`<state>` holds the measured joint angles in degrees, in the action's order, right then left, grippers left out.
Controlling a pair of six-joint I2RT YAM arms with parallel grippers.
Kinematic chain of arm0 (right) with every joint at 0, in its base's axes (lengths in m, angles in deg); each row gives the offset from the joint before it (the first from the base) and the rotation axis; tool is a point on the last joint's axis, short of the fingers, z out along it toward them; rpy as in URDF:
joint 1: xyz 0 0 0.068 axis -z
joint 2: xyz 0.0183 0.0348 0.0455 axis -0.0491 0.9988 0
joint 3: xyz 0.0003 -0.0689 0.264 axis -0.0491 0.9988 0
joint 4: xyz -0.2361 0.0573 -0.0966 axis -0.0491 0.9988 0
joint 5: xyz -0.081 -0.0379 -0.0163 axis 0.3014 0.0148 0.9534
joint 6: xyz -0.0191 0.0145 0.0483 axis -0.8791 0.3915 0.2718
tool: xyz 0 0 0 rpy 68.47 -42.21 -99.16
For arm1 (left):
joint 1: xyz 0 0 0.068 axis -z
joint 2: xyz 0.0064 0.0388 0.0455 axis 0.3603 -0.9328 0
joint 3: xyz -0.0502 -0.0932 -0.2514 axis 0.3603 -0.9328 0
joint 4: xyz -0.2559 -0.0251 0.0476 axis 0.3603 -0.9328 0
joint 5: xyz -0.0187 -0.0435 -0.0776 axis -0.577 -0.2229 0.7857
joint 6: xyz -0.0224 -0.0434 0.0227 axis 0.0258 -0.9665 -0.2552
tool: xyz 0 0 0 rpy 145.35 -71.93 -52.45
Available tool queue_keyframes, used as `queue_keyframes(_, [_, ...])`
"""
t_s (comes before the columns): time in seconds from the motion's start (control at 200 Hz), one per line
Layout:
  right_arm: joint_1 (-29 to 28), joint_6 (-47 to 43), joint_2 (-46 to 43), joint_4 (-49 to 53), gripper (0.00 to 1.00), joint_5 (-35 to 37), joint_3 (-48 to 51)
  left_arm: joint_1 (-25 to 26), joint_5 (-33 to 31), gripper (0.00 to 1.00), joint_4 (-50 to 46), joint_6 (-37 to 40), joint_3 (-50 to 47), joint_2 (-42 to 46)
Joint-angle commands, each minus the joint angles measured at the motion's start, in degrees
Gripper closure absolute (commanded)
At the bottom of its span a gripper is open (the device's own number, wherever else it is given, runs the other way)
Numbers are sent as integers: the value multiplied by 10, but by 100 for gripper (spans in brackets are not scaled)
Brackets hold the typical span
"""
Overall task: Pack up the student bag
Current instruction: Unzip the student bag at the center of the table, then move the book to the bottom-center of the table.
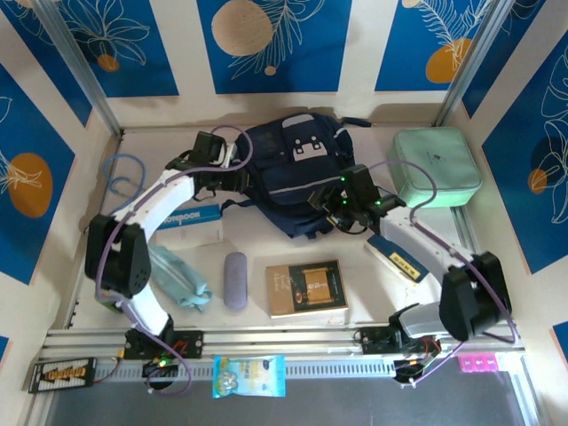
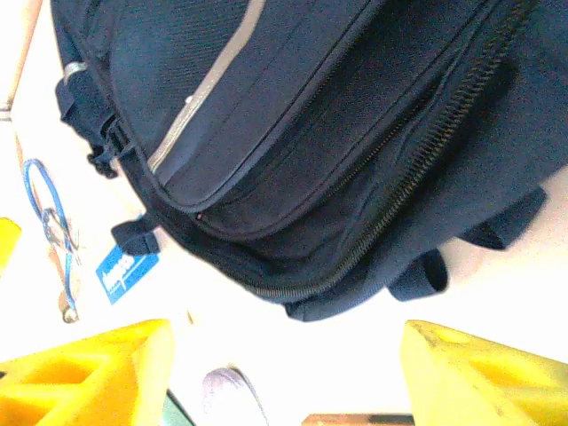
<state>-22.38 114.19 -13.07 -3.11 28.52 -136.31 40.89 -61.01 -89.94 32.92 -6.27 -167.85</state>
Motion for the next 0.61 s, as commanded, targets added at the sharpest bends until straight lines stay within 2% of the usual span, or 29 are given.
queue_keyframes(0.0, [-10,-62,-36,119,30,19,11,1,63,26,26,-74,-38,50])
queue_keyframes(0.15, [-52,-57,-82,169,30,-3,54,5,95,14,59,-101,-86,93])
queue_keyframes(0.315, [-120,-13,-101,152,32,-38,132,20,69,5,52,-95,-113,121])
queue_keyframes(0.35, [-134,-4,-103,147,32,-45,147,23,70,0,44,-94,-111,122])
queue_keyframes(0.46, [-163,14,-106,127,32,-78,187,32,70,0,30,-92,-103,121])
queue_keyframes(0.6, [-160,6,-102,117,32,-95,222,43,72,0,28,-93,-101,117])
